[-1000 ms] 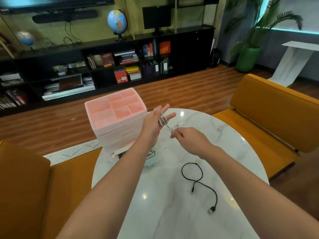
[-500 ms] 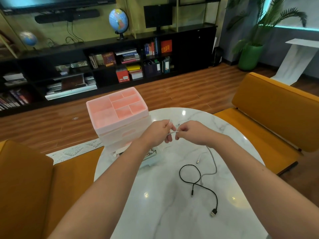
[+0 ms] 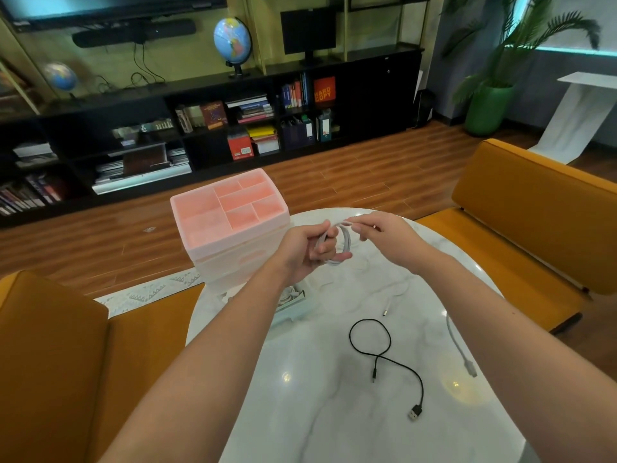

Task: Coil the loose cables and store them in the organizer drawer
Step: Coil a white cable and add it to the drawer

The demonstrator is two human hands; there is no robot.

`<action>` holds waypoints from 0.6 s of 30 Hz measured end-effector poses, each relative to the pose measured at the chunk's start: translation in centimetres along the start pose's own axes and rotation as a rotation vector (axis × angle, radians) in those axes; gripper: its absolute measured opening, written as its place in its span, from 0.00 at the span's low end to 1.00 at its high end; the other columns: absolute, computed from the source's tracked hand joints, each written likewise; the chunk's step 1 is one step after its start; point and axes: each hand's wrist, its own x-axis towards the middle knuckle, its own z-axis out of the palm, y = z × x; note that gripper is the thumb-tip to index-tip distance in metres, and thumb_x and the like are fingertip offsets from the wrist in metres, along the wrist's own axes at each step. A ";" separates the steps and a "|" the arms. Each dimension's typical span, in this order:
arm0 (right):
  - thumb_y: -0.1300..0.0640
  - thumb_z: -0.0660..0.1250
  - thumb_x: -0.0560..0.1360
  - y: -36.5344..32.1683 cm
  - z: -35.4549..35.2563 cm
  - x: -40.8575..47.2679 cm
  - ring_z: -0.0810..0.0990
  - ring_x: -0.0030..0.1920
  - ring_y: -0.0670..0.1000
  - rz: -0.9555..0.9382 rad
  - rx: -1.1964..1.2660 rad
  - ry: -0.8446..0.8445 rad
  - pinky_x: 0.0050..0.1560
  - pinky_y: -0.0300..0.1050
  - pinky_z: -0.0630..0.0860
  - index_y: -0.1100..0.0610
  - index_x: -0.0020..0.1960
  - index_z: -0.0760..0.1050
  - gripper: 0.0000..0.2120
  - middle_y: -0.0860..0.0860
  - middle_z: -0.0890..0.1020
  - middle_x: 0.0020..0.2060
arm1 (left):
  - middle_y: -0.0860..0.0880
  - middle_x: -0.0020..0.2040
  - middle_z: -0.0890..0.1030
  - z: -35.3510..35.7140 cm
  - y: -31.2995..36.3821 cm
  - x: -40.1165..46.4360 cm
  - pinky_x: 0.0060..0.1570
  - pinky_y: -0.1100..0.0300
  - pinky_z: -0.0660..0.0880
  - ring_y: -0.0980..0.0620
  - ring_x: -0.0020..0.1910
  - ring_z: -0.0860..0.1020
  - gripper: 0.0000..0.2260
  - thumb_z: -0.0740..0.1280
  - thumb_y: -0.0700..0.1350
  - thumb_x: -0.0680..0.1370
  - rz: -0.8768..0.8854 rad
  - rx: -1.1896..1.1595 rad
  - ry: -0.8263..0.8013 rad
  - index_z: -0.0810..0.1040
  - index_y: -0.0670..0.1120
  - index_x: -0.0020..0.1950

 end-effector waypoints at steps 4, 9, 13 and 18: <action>0.57 0.54 0.83 0.6 1.5 -0.2 0.71 0.37 0.44 0.027 0.019 0.030 0.38 0.38 0.66 0.47 0.58 0.76 0.13 0.46 0.75 0.35 | 0.50 0.27 0.64 0.9 -0.5 0.3 0.60 0.50 0.76 0.55 0.24 0.61 0.12 0.55 0.44 0.84 0.089 -0.270 0.038 0.75 0.39 0.49; 0.48 0.52 0.83 1.8 3.6 -0.9 0.72 0.34 0.49 0.136 0.006 0.108 0.35 0.45 0.67 0.51 0.54 0.72 0.12 0.48 0.75 0.33 | 0.50 0.28 0.64 1.0 -0.9 1.3 0.61 0.51 0.75 0.55 0.26 0.62 0.14 0.55 0.47 0.84 0.139 -0.335 0.078 0.76 0.39 0.55; 0.46 0.52 0.83 2.2 4.6 -1.7 0.71 0.35 0.49 0.146 0.042 0.119 0.37 0.46 0.67 0.53 0.48 0.73 0.16 0.49 0.74 0.33 | 0.51 0.28 0.63 0.7 -1.3 1.5 0.52 0.59 0.76 0.56 0.25 0.62 0.15 0.54 0.48 0.85 0.169 -0.327 0.116 0.75 0.41 0.49; 0.48 0.52 0.83 2.4 5.8 -2.4 0.72 0.36 0.48 0.193 0.120 0.090 0.35 0.42 0.67 0.52 0.52 0.69 0.11 0.48 0.74 0.35 | 0.51 0.29 0.64 0.3 -1.3 1.7 0.46 0.61 0.73 0.55 0.26 0.62 0.15 0.53 0.47 0.85 0.194 -0.470 0.139 0.75 0.41 0.49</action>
